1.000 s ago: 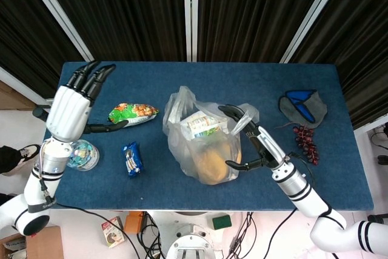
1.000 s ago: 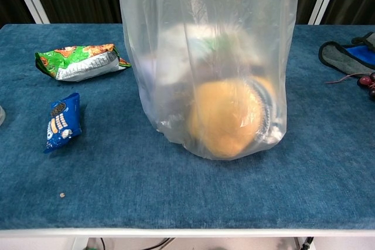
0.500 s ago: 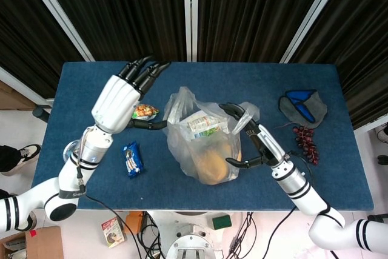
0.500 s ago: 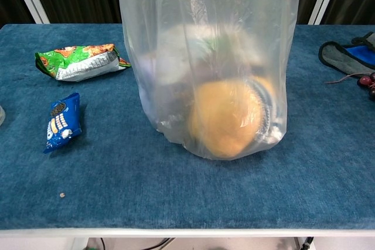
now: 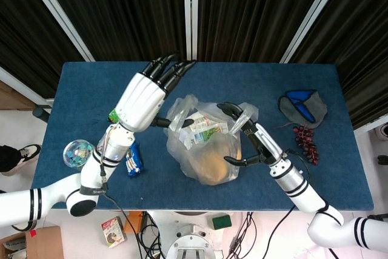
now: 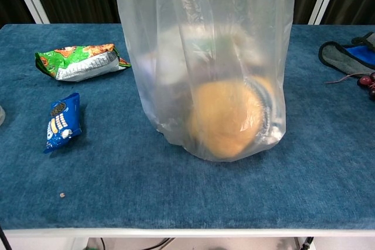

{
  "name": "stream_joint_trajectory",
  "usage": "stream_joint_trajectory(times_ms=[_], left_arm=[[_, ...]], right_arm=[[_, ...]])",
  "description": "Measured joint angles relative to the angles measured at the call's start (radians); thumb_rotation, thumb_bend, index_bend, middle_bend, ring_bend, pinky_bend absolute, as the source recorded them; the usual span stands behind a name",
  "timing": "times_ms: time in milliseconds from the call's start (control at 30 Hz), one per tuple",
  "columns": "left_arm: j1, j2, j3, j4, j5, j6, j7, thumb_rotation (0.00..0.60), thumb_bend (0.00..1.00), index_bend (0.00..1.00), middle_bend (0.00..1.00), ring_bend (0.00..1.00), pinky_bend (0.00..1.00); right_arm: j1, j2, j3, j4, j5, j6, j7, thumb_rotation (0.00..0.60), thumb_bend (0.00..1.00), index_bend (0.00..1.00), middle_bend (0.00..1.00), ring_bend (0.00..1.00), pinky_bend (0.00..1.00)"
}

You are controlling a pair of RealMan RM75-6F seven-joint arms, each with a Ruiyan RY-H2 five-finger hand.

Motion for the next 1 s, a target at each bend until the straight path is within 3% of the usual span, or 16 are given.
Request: stream_joint_trajectory(times_ms=[367,700,1000], left_arm=[[-0.039,0.014,-0.035,-0.017,-0.081,0.015,0.082,0.417,0.00,0.07,0.20,0.10,0.19],[-0.075,0.047,-0.042,-0.042,-0.111,0.013,0.178,0.413,0.00,0.08,0.20,0.10,0.19],[-0.117,0.096,-0.073,-0.082,-0.224,-0.001,0.248,0.414,0.00,0.08,0.20,0.10,0.19]], right_arm=[[0.035,-0.011,0.021,-0.018,-0.002,-0.029,-0.024,0.600,0.21,0.00,0.05,0.00,0.00],[0.081,-0.030,0.054,-0.020,0.049,-0.097,-0.057,0.600,0.21,0.00,0.05,0.00,0.00],[0.118,-0.063,0.090,-0.016,0.071,-0.121,-0.104,0.600,0.21,0.00,0.05,0.00,0.00]])
